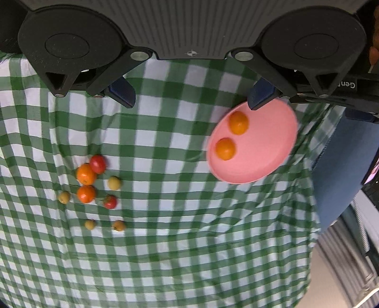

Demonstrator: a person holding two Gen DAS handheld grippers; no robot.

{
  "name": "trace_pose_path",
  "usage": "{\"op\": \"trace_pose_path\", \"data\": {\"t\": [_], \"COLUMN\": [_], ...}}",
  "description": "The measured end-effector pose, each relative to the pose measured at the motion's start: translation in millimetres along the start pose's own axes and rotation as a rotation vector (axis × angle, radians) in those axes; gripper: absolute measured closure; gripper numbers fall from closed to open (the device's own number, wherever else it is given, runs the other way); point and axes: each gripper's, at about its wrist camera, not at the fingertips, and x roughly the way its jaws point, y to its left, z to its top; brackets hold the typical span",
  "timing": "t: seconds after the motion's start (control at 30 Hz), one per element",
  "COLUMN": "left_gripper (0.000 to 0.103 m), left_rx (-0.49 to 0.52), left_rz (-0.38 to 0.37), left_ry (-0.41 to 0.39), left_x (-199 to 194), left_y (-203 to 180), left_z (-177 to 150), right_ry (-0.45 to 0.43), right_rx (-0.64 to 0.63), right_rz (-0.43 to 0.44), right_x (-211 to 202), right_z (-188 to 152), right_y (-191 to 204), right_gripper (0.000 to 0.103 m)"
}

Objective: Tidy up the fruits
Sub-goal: 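Move both tools back toward the remaining fruit cluster, then grasp a yellow fruit with the left tool while the right tool grasps a tangerine, then carry both fruits over the pink plate and open both tools to drop them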

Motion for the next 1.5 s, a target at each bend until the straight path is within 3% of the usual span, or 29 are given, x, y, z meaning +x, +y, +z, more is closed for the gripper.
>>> {"op": "trace_pose_path", "data": {"t": [0.3, 0.5, 0.63, 0.77, 0.9, 1.17, 1.2, 1.23, 1.27, 1.3, 1.33, 1.37, 1.4, 1.5], "left_gripper": [0.0, 0.0, 0.0, 0.0, 0.0, 0.0, 0.0, 0.0, 0.005, 0.008, 0.023, 0.053, 0.073, 0.077], "left_rx": [0.061, 0.122, 0.118, 0.133, 0.185, 0.178, 0.174, 0.17, 0.165, 0.162, 0.16, 0.163, 0.166, 0.123], "left_rz": [-0.062, -0.099, -0.195, -0.276, -0.266, -0.292, -0.294, -0.297, -0.301, -0.301, -0.303, -0.311, -0.319, -0.31], "left_ry": [-0.015, -0.038, -0.028, -0.005, 0.03, 0.05, 0.052, 0.053, 0.052, 0.046, 0.031, 0.014, 0.01, 0.05], "left_x": [31, 66, 86, 104, 128, 151, 152, 154, 154, 152, 148, 142, 138, 130], "left_y": [-56, -107, -135, -166, -198, -216, -217, -217, -217, -216, -215, -214, -213, -205], "left_z": [55, 103, 142, 168, 177, 179, 182, 185, 185, 184, 182, 181, 180, 174], "right_ry": [-0.142, -0.207, -0.24, -0.243, -0.252, -0.237, -0.239, -0.24, -0.245, -0.248, -0.247, -0.245, -0.248, -0.279], "right_rx": [0.094, 0.147, 0.102, 0.05, -0.015, -0.002, -0.012, -0.02, -0.03, -0.041, -0.056, -0.066, -0.056, -0.001], "right_rz": [-0.239, -0.307, -0.326, -0.287, -0.288, -0.316, -0.323, -0.323, -0.319, -0.323, -0.337, -0.351, -0.349, -0.377], "right_x": [22, 50, 73, 99, 122, 127, 127, 127, 127, 126, 125, 122, 121, 112], "right_z": [13, 29, 41, 52, 54, 51, 51, 51, 51, 51, 51, 48, 47, 48], "right_y": [-96, -155, -163, -161, -152, -161, -160, -159, -158, -156, -154, -153, -154, -162], "right_gripper": [0.001, 0.001, 0.001, 0.005, 0.019, 0.02, 0.022, 0.031, 0.037, 0.054, 0.063, 0.063, 0.064, 0.064]}}
